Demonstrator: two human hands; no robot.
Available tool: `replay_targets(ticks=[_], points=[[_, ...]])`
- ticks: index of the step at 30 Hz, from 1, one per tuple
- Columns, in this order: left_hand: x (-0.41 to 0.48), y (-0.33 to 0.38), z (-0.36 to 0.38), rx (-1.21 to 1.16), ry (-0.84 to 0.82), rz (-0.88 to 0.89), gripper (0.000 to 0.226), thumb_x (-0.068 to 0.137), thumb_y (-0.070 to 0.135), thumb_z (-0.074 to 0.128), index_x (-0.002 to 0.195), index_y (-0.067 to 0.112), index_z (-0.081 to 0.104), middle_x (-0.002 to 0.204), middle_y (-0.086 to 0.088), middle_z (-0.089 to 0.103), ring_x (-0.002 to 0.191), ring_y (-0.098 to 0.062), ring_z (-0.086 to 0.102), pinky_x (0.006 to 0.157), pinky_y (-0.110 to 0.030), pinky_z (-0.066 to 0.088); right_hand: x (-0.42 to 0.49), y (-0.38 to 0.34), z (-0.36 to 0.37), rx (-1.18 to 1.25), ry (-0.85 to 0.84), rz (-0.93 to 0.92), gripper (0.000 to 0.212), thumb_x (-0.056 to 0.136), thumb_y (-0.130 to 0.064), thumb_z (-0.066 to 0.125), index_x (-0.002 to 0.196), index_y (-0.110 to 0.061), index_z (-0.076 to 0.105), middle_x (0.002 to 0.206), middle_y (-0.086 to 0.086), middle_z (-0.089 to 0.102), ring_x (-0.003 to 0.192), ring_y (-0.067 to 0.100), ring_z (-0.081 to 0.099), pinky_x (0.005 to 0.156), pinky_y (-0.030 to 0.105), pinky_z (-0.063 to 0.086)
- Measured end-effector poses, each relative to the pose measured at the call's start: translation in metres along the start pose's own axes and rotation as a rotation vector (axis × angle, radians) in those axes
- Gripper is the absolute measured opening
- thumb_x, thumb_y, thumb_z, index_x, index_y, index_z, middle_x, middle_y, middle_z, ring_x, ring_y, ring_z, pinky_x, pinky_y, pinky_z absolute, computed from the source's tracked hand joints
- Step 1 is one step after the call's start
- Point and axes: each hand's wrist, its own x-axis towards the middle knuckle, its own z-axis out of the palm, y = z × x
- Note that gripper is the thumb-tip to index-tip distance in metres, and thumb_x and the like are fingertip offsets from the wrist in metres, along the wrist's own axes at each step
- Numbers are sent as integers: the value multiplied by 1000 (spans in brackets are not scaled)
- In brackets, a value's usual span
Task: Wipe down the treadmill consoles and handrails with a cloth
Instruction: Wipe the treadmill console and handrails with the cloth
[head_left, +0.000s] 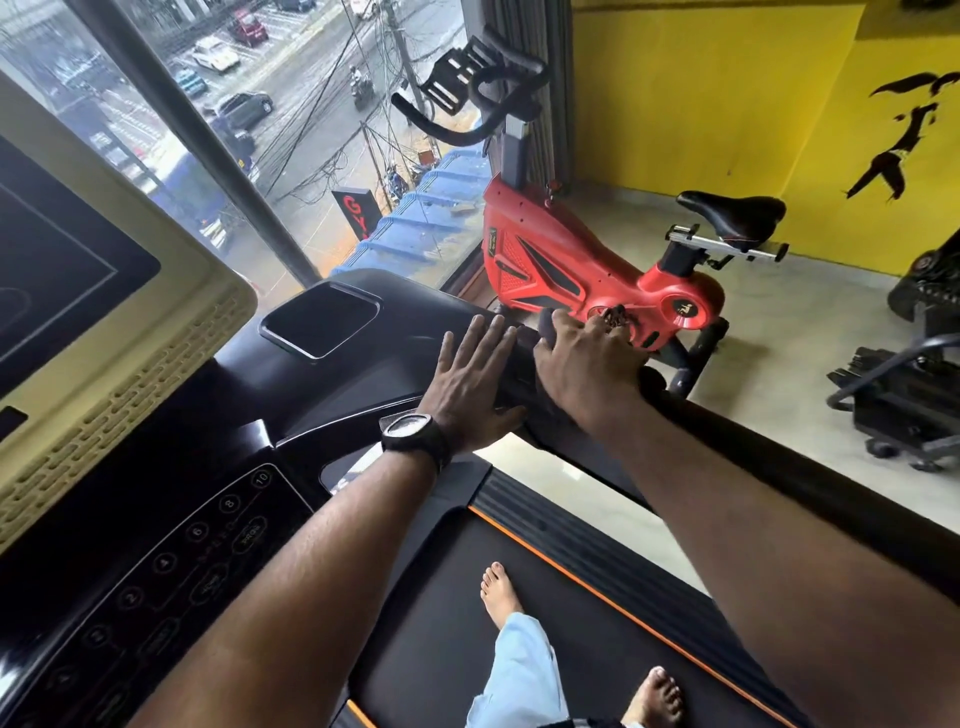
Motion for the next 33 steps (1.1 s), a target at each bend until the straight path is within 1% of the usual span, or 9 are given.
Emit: replay_targets(ticks=[3,9,12,15,20,25,27,30,33], points=[[0,0,2,15,12,10,106,71,53,59,160,14,16,168,-6,8,155,-26,-3,124,-55,1,-25,2,9,-118,142,-154,52,98,-50,45,146,-28,47,132,19,59,119,42,56,93,54,45],[2,7,1,38,-10,31,107,70,54,59,160,15,14,168,-5,7,155,-23,-3,123,-56,2,27,18,-12,146,-157,28,54,101,-54,33,144,-28,52,140,19,58,128,40,54,103,49,43],[3,4,11,57,62,50,109,70,56,64,159,14,18,168,-5,11,155,-26,2,123,-58,6,-11,5,2,-74,135,-65,45,98,-48,42,135,-26,56,128,17,63,117,39,58,95,50,43],[4,-2,25,60,172,90,106,72,59,63,157,10,24,166,-7,19,154,-28,10,121,-58,8,-25,10,10,-68,181,-217,44,90,-48,51,130,-30,60,120,12,66,107,38,61,88,48,45],[3,5,16,80,108,49,107,66,60,53,157,10,25,165,-10,21,154,-30,10,120,-61,10,27,23,-9,220,-145,42,54,98,-52,31,138,-27,57,137,19,60,127,41,55,106,54,43],[2,10,15,53,84,35,107,69,55,61,158,11,22,166,-9,16,154,-29,8,121,-58,8,-23,12,7,-75,180,-114,47,97,-49,45,136,-26,56,125,14,64,114,39,59,91,50,45],[3,10,15,52,95,34,108,69,51,66,158,11,22,166,-10,17,154,-30,9,120,-58,7,-15,19,4,-32,109,-196,49,95,-53,46,137,-30,55,125,14,65,113,39,60,92,49,46],[3,14,12,64,66,27,108,71,49,69,158,10,20,166,-11,15,155,-29,5,122,-58,5,25,35,-14,155,-180,4,56,98,-54,33,144,-28,53,140,19,58,128,41,54,105,51,44],[1,13,11,68,77,38,105,70,53,60,158,10,22,166,-9,16,155,-29,5,123,-58,7,18,31,-10,131,-144,125,54,101,-47,29,141,-22,55,141,21,56,131,42,51,106,54,41]])
